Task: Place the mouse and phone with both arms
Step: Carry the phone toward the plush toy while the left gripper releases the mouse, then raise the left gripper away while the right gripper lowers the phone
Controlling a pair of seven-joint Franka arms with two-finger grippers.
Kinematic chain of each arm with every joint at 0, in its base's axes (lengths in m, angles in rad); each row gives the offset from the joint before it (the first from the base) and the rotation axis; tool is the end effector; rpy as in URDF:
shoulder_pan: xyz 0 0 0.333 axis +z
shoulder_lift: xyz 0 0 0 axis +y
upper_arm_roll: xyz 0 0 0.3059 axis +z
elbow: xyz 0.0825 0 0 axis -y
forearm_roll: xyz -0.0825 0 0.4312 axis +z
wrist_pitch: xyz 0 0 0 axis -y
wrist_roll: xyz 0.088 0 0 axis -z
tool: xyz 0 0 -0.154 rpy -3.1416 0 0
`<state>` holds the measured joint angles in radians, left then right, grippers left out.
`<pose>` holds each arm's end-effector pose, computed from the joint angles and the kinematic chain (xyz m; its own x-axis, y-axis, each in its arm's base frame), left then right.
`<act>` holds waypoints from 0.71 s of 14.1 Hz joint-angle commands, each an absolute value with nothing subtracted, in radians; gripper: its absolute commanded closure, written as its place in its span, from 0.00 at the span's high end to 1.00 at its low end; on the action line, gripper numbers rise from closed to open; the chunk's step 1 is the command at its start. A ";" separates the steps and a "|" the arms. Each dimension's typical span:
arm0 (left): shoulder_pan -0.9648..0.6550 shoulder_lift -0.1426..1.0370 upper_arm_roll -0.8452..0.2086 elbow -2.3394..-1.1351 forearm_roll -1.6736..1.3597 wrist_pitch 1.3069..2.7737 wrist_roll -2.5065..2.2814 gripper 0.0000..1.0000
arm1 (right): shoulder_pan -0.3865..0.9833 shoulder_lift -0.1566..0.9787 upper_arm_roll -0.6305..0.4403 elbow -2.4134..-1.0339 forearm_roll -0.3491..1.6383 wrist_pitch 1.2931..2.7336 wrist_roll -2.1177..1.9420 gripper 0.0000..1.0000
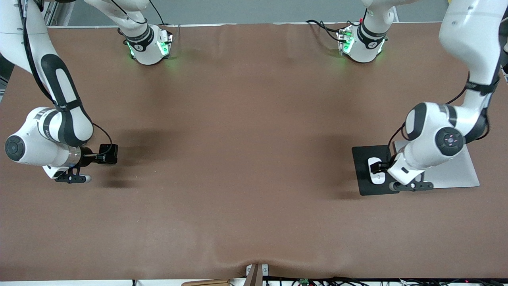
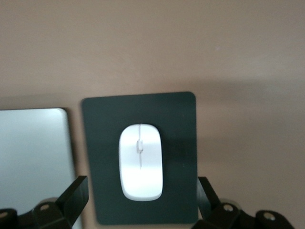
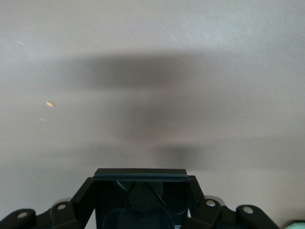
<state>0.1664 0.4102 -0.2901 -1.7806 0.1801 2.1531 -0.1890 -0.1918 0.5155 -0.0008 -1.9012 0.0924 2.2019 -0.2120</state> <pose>0.6778 -0.0636 0.2504 0.9998 -0.0133 -0.0115 -0.0138 -0.9992 -0.0370 0.6134 -0.1128 0.1214 0.9798 -0.0318 -0.1972 -0.0533 -0.9931 -0.1046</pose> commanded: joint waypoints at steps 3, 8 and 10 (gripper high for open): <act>0.175 0.344 -0.327 -1.429 0.196 1.678 -0.178 1.00 | -0.262 0.531 0.009 -1.905 -0.052 2.229 -0.213 0.09; 0.181 0.214 -0.330 -1.356 0.131 1.450 -0.179 1.00 | -0.304 0.580 0.011 -1.904 -0.094 2.286 -0.216 0.22; 0.179 0.146 -0.327 -1.364 0.121 1.439 -0.175 1.00 | -0.307 0.594 0.011 -1.904 -0.094 2.281 -0.216 1.00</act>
<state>0.1677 0.2178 -0.3212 -1.3506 0.1421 1.4650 -0.1890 -0.2900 0.5896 -0.0063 -1.9064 -0.0676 2.2836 -0.2188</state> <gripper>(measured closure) 0.000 0.203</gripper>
